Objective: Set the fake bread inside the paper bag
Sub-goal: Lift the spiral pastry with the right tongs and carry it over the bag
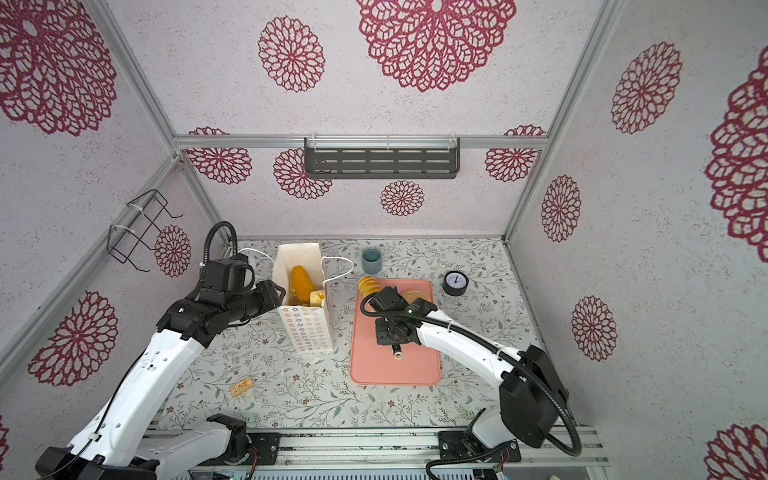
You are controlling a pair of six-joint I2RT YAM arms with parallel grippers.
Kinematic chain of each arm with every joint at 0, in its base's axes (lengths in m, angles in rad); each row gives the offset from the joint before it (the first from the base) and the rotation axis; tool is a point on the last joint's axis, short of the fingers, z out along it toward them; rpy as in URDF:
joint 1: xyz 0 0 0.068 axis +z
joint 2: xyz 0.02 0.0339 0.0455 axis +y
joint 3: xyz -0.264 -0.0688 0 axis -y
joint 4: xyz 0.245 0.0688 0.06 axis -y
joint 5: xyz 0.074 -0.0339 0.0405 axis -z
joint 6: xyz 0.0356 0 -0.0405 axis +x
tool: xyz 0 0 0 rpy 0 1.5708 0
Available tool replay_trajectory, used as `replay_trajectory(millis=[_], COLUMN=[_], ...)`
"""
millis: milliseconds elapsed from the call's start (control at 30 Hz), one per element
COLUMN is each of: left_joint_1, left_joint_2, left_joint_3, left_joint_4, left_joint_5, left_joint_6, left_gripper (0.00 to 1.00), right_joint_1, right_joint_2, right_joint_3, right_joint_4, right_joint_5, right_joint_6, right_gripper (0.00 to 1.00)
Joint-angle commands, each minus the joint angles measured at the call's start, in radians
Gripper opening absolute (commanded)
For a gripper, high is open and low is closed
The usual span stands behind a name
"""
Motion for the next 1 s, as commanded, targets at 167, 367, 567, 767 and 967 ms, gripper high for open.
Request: replay_trajectory(millis=[167,367,567,767,967], left_joint_1=[0.008,0.008,0.007,0.007,0.007], left_joint_2=[-0.013,-0.013,-0.022,-0.021,-0.018], left_joint_3=[0.043,0.049,0.041,0.041,0.041], left_joint_4=[-0.012,-0.012,-0.006,-0.004,0.002], left_joint_5=[-0.001,0.002,0.006,0.012,0.015], left_joint_6=[-0.003,-0.008,-0.018,-0.02,-0.021], left_gripper=[0.34,0.26,0.19,0.13,0.11], right_joint_1=[-0.056,-0.051,0.056,0.173,0.233], right_joint_2=[-0.158,-0.169,-0.125,-0.023,0.055], right_joint_3=[0.125,0.303,0.498,0.632,0.638], right_joint_4=[-0.107,-0.145,-0.131,-0.132,-0.062], right_joint_5=[0.055,0.002,-0.03,-0.026,-0.031], right_joint_6=[0.003,-0.025,-0.025,-0.004,0.061], right_gripper=[0.12,0.07,0.05,0.05,0.05])
